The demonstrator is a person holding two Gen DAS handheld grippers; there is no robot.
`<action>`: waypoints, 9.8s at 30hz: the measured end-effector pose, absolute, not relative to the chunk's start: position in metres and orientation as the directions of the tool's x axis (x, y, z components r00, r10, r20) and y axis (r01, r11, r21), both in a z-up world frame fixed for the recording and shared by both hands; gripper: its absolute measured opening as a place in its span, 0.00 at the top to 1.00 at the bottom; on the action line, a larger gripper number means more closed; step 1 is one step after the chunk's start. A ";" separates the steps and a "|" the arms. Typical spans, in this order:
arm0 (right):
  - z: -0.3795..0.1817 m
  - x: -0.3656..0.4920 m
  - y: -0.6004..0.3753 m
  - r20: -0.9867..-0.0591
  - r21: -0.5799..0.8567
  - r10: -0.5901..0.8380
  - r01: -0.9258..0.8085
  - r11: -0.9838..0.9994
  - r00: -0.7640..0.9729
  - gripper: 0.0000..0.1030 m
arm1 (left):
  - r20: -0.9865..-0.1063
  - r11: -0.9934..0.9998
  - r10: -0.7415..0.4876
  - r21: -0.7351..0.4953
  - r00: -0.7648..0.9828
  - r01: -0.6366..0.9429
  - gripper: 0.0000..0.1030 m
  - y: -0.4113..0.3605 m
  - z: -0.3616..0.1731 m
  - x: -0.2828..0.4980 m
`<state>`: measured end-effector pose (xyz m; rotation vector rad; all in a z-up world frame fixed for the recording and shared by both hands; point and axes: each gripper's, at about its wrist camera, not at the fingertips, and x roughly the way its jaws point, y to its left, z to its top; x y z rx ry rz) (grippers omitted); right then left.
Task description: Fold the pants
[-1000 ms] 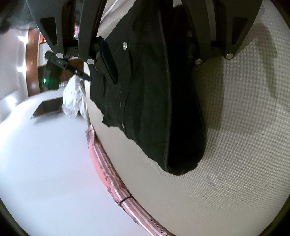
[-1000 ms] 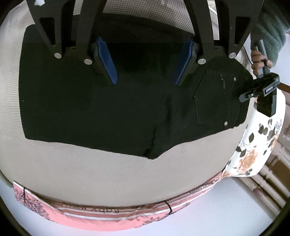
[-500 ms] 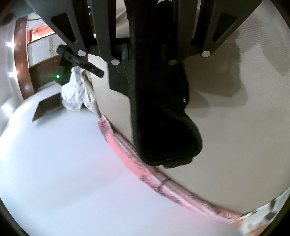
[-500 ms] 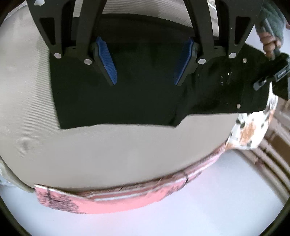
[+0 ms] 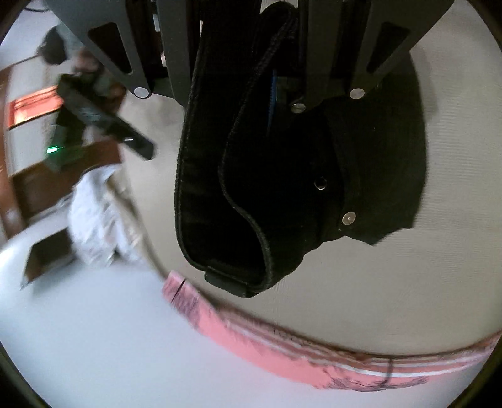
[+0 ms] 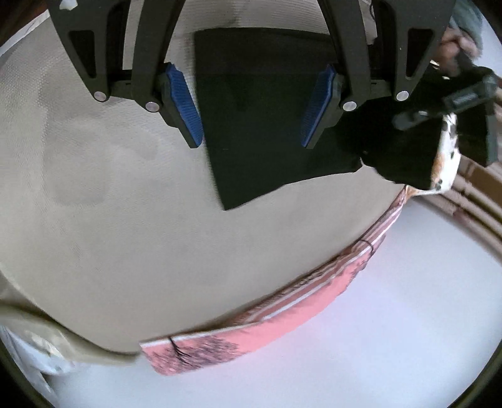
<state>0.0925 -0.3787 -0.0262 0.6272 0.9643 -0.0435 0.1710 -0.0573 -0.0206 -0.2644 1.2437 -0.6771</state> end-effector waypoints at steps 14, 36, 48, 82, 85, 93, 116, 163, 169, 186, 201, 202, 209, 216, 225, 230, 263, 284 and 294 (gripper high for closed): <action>-0.040 0.090 -0.407 -0.783 0.484 0.263 0.287 0.827 0.563 0.39 | -0.840 0.813 -0.500 -0.372 0.209 0.448 0.33 -0.113 -0.034 0.147; -0.089 0.153 -0.340 -0.746 0.609 0.593 -0.049 0.792 0.304 0.38 | -0.894 0.969 -0.245 -0.236 0.376 0.072 0.27 0.057 -0.060 0.166; -0.106 0.193 -0.328 -0.646 0.706 0.707 -0.128 0.697 0.289 0.56 | -0.912 0.968 -0.250 -0.235 0.325 0.085 0.27 0.046 -0.093 0.169; -0.072 0.126 -0.375 -0.815 0.503 0.387 0.195 0.842 0.432 0.70 | -0.920 0.962 -0.185 -0.097 0.347 0.255 0.25 -0.010 -0.093 0.180; -0.067 0.107 -0.370 -0.822 0.486 0.377 0.182 0.855 0.426 0.70 | -0.919 0.961 -0.190 -0.103 0.346 0.256 0.25 -0.009 -0.090 0.173; -0.060 0.080 -0.357 -0.838 0.435 0.331 0.164 0.885 0.434 0.70 | -0.913 0.956 -0.174 -0.066 0.370 0.287 0.25 -0.019 -0.082 0.145; -0.060 0.055 -0.349 -0.862 0.359 0.254 0.174 0.917 0.439 0.92 | -0.917 0.923 -0.167 -0.017 0.361 0.385 0.25 -0.029 -0.089 0.101; -0.111 0.125 -0.404 -0.704 0.682 0.614 0.098 0.725 0.355 0.50 | -0.735 0.733 -0.676 -0.662 0.056 0.155 0.32 0.014 -0.105 0.190; -0.118 0.138 -0.406 -0.659 0.734 0.678 0.081 0.675 0.326 0.56 | -0.706 0.698 -0.708 -0.696 0.020 0.166 0.32 0.017 -0.107 0.201; -0.128 0.152 -0.398 -0.593 0.790 0.724 0.077 0.609 0.353 0.69 | -0.761 0.763 -0.639 -0.607 0.116 0.221 0.65 0.006 -0.104 0.203; -0.103 0.145 -0.379 -0.648 0.729 0.626 0.117 0.674 0.433 0.78 | -0.874 0.882 -0.427 -0.346 0.233 0.320 0.80 -0.034 -0.076 0.185; -0.101 0.145 -0.379 -0.651 0.726 0.623 0.115 0.678 0.434 0.79 | -0.875 0.884 -0.423 -0.340 0.235 0.322 0.81 -0.035 -0.074 0.184; -0.088 0.153 -0.360 -0.664 0.710 0.608 0.113 0.695 0.436 0.80 | -0.874 0.884 -0.415 -0.321 0.252 0.339 0.84 -0.038 -0.057 0.179; -0.078 0.167 -0.337 -0.656 0.713 0.626 0.076 0.697 0.421 0.80 | -0.869 0.895 -0.401 -0.303 0.289 0.328 0.84 -0.026 -0.042 0.184; -0.069 0.205 -0.307 -0.639 0.723 0.649 0.031 0.691 0.413 0.81 | -0.859 0.908 -0.388 -0.294 0.335 0.298 0.84 0.005 -0.027 0.215; -0.063 0.232 -0.296 -0.639 0.715 0.647 0.011 0.699 0.415 0.81 | -0.852 0.913 -0.381 -0.287 0.360 0.289 0.84 0.016 -0.021 0.241; -0.105 0.322 -0.269 -0.814 0.465 0.386 0.088 0.881 0.434 0.57 | -0.870 0.970 -0.230 -0.169 0.437 0.175 0.45 0.049 -0.091 0.333; -0.032 0.202 -0.225 -0.819 0.200 0.137 0.053 0.978 0.557 0.41 | -0.828 0.999 -0.019 0.005 0.560 0.041 0.21 0.058 -0.038 0.198; -0.014 0.147 -0.187 -0.776 0.118 0.088 0.006 0.993 0.625 0.22 | -0.810 1.000 0.003 0.007 0.587 0.004 0.18 0.055 -0.029 0.140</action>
